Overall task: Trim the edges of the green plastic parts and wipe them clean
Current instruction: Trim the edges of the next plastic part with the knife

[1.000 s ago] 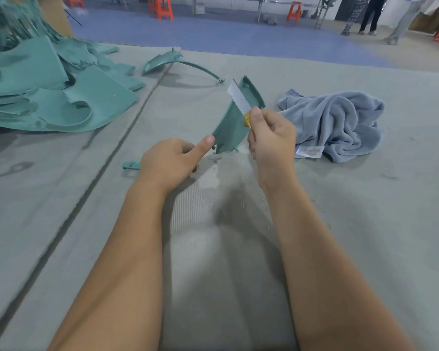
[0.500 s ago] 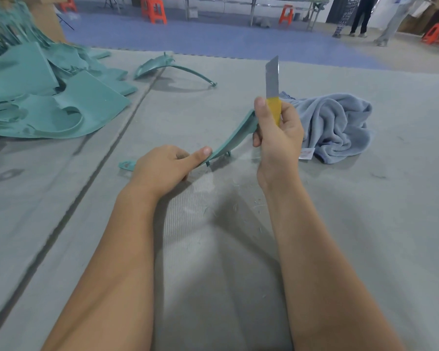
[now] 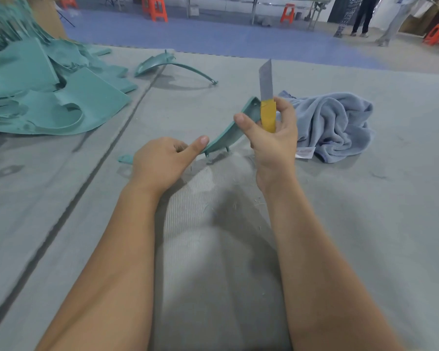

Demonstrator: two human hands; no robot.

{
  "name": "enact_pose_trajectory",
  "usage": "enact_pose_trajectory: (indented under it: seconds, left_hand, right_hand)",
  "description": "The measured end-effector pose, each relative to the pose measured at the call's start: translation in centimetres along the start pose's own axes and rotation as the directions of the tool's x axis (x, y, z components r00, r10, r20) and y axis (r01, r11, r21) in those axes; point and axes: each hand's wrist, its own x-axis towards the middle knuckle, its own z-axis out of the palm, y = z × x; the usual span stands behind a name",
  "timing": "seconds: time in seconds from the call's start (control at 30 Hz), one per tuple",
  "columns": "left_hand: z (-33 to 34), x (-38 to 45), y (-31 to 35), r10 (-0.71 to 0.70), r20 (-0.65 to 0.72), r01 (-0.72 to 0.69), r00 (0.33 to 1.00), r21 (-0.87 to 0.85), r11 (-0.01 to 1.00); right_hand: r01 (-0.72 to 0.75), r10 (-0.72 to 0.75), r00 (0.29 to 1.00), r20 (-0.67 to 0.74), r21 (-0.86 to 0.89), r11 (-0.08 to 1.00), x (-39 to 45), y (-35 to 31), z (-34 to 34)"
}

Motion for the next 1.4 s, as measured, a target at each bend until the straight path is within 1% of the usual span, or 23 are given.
enact_pose_trajectory:
  seconds: [0.13,0.2,0.27,0.37,0.47,0.53,0.57,0.63,0.67,0.73,0.77,0.83,0.9,0.97,1.03,1.07,1.13,1.17,1.2,1.23,1.3,1.33,1.4]
  left_hand:
    - [0.0,0.4,-0.2,0.09,-0.131,-0.074,0.987,0.123,0.99]
    - [0.1,0.6,-0.3,0.179,-0.152,-0.156,0.972,0.148,0.977]
    - [0.3,0.7,-0.3,0.236,-0.161,-0.21,0.958,0.163,0.964]
    - [0.6,0.7,-0.3,0.273,-0.174,-0.242,0.946,0.177,0.954]
    - [0.7,0.3,0.3,0.282,-0.281,-0.252,0.917,0.139,0.958]
    - [0.6,0.0,1.1,0.202,-0.306,-0.223,0.93,-0.035,0.974]
    - [0.5,-0.1,1.5,0.121,-0.246,-0.17,0.962,-0.187,0.968]
    - [0.5,-0.4,2.2,0.003,-0.022,-0.012,1.0,-0.448,0.894]
    - [0.5,-0.6,2.4,-0.007,0.073,0.042,0.997,-0.496,0.867]
    - [0.6,-0.8,2.9,0.008,0.193,0.113,0.981,-0.606,0.787]
    - [0.6,-0.8,3.3,0.016,0.227,0.148,0.974,-0.687,0.711]
    - [0.3,-0.5,3.7,0.03,0.256,0.2,0.966,-0.819,0.538]
    - [0.0,-0.1,3.7,0.048,0.248,0.213,0.968,-0.903,0.373]
    - [-0.3,0.2,3.1,0.061,0.236,0.22,0.97,-0.954,0.202]
    - [-0.6,0.4,2.4,0.097,0.243,0.237,0.965,-0.969,0.068]
    - [-0.7,0.5,2.1,0.108,0.242,0.24,0.964,-0.97,0.036]
    - [-0.7,0.7,1.9,0.075,0.234,0.229,0.969,-0.971,0.066]
    - [-0.6,0.9,2.0,0.033,0.228,0.224,0.973,-0.97,0.092]
    - [-0.4,1.0,2.0,-0.014,0.23,0.23,0.973,-0.969,0.089]
    - [-0.3,1.0,2.0,-0.058,0.264,0.267,0.963,-0.963,0.041]
    - [-0.4,1.0,1.7,-0.101,0.387,0.376,0.916,-0.92,-0.111]
    - [-0.5,0.9,1.4,-0.111,0.436,0.419,0.893,-0.896,-0.148]
    - [-0.6,1.1,0.8,-0.136,0.488,0.475,0.862,-0.872,-0.12]
  right_hand:
    - [-0.11,0.128,0.989,-0.08,0.196,0.974,0.2,-0.2,-0.6]
    - [-0.13,0.149,0.987,-0.057,0.264,0.956,0.4,-0.2,-1.0]
    - [-0.157,0.172,0.985,-0.022,0.297,0.942,0.3,0.0,-1.3]
    - [-0.191,0.223,0.971,-0.083,0.291,0.937,0.1,0.0,-1.4]
    - [-0.075,0.146,0.971,-0.191,0.338,0.938,0.3,-0.1,-1.6]
    - [0.072,0.014,0.967,-0.255,0.324,0.943,0.5,-0.4,-1.7]
    - [0.133,-0.058,0.964,-0.261,0.28,0.951,0.5,-0.6,-1.7]
    - [0.226,-0.189,0.948,-0.255,0.124,0.966,0.3,-0.8,-1.5]
    - [0.259,-0.242,0.939,-0.246,0.042,0.965,0.1,-0.7,-1.2]
    - [0.306,-0.323,0.92,-0.22,-0.111,0.946,-0.3,-0.8,-0.6]
    - [0.336,-0.371,0.906,-0.205,-0.184,0.924,-0.5,-0.8,-0.4]
    - [0.419,-0.482,0.862,-0.16,-0.313,0.852,-0.6,-0.7,-0.1]
    - [0.506,-0.601,0.794,-0.091,-0.448,0.737,-0.9,-0.7,0.1]
    - [0.567,-0.694,0.719,-0.031,-0.55,0.613,-1.1,-0.5,0.2]
    - [0.599,-0.762,0.647,0.015,-0.628,0.496,-1.3,-0.6,0.4]
    - [0.598,-0.786,0.617,0.035,-0.671,0.439,-1.4,-0.6,0.5]
    - [0.585,-0.821,0.561,0.107,-0.753,0.302,-1.4,-0.5,0.6]
    - [0.584,-0.81,0.561,0.171,-0.775,0.241,-1.4,-0.3,0.6]
    - [0.593,-0.765,0.594,0.249,-0.778,0.207,-1.4,0.1,0.5]
    - [0.604,-0.688,0.651,0.321,-0.768,0.214,-1.4,0.6,0.5]
    - [0.596,-0.509,0.761,0.402,-0.743,0.304,-1.6,1.5,0.4]
    - [0.574,-0.448,0.798,0.403,-0.735,0.361,-1.6,1.8,0.4]
    - [0.496,-0.372,0.864,0.338,-0.697,0.517,-1.8,2.0,0.5]
